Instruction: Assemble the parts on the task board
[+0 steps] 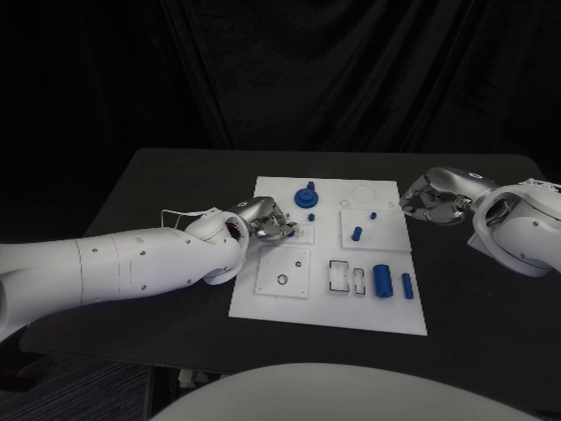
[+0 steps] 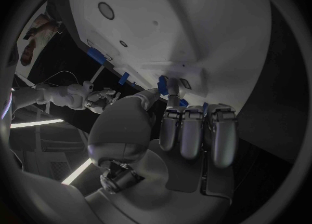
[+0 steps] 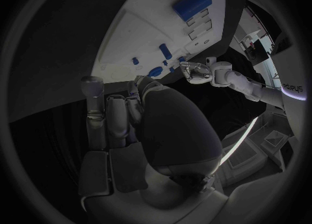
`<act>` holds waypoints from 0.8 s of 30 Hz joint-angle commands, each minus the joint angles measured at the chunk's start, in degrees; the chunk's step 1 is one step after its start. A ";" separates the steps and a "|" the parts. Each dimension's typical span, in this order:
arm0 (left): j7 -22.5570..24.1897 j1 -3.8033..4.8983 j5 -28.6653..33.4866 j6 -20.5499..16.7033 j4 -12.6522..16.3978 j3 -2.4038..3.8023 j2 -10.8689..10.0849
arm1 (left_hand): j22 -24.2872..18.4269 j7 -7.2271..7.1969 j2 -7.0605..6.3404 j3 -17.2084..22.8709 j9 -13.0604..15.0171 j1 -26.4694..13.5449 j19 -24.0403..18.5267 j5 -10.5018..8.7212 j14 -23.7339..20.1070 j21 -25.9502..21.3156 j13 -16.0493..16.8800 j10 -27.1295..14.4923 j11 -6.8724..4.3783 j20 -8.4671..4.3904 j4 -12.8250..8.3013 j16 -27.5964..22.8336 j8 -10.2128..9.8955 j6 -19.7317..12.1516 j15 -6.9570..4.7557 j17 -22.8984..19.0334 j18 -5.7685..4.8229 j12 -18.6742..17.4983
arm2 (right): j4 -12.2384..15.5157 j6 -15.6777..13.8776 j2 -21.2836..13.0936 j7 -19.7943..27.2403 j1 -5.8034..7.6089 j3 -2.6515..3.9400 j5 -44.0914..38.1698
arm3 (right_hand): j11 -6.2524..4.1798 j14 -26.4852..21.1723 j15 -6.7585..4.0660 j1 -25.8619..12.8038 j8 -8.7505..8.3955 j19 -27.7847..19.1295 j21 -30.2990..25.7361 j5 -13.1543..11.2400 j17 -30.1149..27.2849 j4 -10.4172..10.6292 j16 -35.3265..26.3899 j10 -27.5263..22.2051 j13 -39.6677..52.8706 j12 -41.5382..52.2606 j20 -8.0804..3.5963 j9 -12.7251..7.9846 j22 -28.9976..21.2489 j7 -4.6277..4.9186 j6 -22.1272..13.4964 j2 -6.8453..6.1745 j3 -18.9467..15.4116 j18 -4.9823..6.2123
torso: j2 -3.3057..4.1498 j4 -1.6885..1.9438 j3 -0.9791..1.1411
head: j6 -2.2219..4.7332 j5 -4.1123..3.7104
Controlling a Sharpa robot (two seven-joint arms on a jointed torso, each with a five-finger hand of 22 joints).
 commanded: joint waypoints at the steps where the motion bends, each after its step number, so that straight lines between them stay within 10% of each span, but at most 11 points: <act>1: 0.28 -0.22 -0.08 0.73 0.11 -0.05 0.01 | 15.09 -0.01 0.15 0.01 -0.10 -0.29 6.03 -0.02 6.06 -0.20 15.00 5.94 0.41 0.13 0.14 0.15 -0.23 0.40 0.19 15.09 -0.79 -0.02 | 0.02 0.30 -0.05 -1.09 -0.13 0.04 -0.09 | 0.10 -0.34 0.00 -0.16 -0.41 -0.47 -0.42 0.27 -0.20 0.08 -0.27 -0.55 -0.16 -0.36 -0.03 0.03 3.77 0.30 -0.13 -0.03 0.46 0.76 | 0.02 -0.02 0.01 | 0.01 0.01; 17: 2.41 -0.25 -0.08 -0.37 0.19 -0.05 -0.18 | 15.09 0.02 -0.08 -1.19 -0.20 -0.21 6.03 -0.53 6.06 -0.20 15.00 5.94 0.45 0.18 1.00 0.15 -0.33 0.57 0.22 15.09 -0.79 -0.02 | 0.02 0.33 -0.05 -1.12 -0.15 0.04 -0.09 | 0.10 -0.34 0.00 -0.16 -0.41 -0.47 -0.42 0.27 -0.20 0.08 -0.27 -0.55 -0.16 -0.36 -0.03 0.03 3.77 0.30 -0.13 -0.03 0.46 0.76 | 0.02 0.00 -0.02 | 0.01 0.06; 24: 2.91 -0.26 -0.08 -0.62 0.23 -0.05 -0.25 | 15.09 -0.38 -0.38 -0.37 0.23 4.38 6.03 5.74 6.06 -0.20 15.00 5.94 0.08 -0.05 -2.05 0.15 -0.24 0.36 -0.06 15.09 -0.79 -0.02 | 0.03 0.29 -0.09 -1.12 -0.16 0.04 -0.08 | 0.10 -0.34 0.00 -0.16 -0.41 -0.47 -0.42 0.27 -0.20 0.08 -0.27 -0.55 -0.16 -0.36 -0.03 0.03 3.77 0.30 -0.13 -0.03 0.46 0.76 | 0.00 0.02 0.02 | 0.01 0.03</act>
